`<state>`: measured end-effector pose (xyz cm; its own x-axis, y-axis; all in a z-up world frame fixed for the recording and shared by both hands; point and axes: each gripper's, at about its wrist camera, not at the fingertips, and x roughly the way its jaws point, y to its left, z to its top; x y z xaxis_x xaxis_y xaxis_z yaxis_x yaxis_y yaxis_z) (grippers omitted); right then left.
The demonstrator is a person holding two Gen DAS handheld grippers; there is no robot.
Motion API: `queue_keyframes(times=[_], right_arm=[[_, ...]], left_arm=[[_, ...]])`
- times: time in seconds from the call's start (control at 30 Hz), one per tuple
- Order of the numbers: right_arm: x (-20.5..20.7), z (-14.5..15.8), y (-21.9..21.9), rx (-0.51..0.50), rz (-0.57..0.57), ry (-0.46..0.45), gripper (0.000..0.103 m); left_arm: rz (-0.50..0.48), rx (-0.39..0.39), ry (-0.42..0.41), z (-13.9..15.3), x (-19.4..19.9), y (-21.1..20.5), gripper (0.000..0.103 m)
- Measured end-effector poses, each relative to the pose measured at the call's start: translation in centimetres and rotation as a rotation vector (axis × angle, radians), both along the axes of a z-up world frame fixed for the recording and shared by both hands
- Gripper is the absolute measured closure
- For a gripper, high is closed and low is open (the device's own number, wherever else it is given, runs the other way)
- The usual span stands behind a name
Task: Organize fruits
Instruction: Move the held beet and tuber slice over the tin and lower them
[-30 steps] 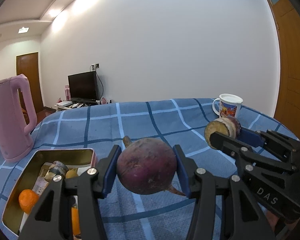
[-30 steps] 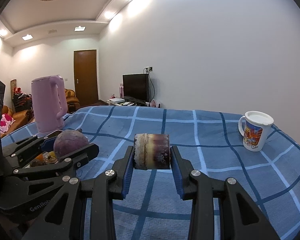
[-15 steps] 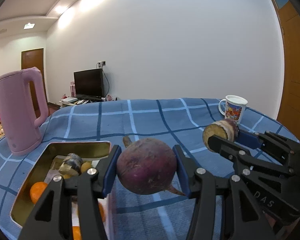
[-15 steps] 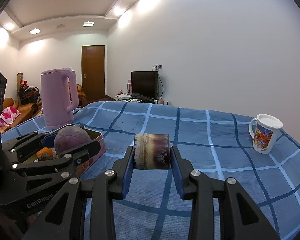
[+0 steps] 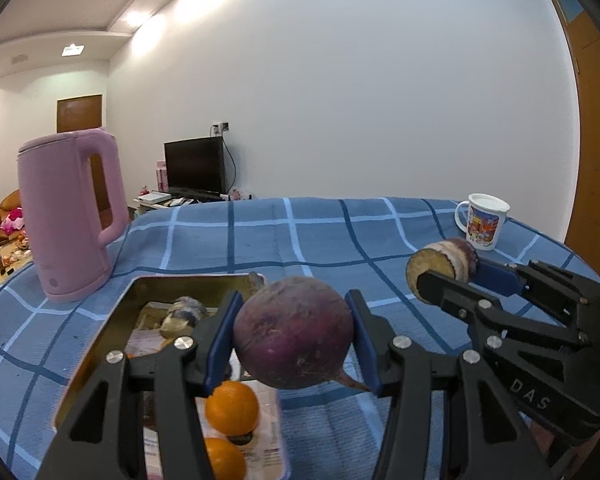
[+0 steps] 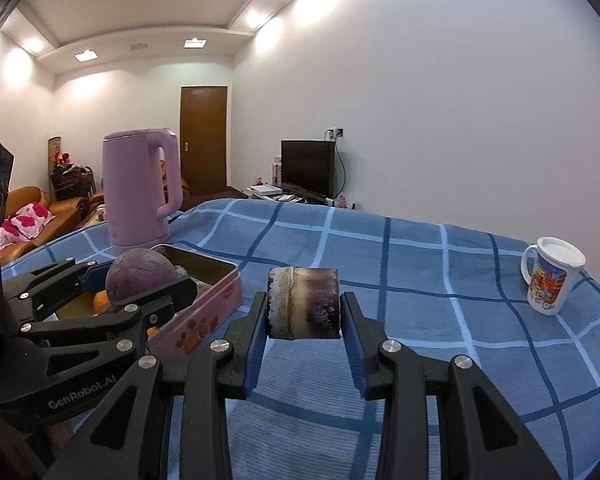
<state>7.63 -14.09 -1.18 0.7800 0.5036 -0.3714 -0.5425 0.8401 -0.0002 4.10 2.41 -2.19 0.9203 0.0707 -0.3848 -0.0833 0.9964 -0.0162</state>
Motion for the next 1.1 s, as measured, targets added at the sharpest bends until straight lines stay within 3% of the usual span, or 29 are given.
queue_keyframes(times=[1.1], right_arm=[[-0.5, 1.0, 6.9, -0.002, 0.166, 0.042, 0.065]], left_arm=[[0.142, -0.01, 0.014, -0.4, -2.1, 6.5, 0.049]])
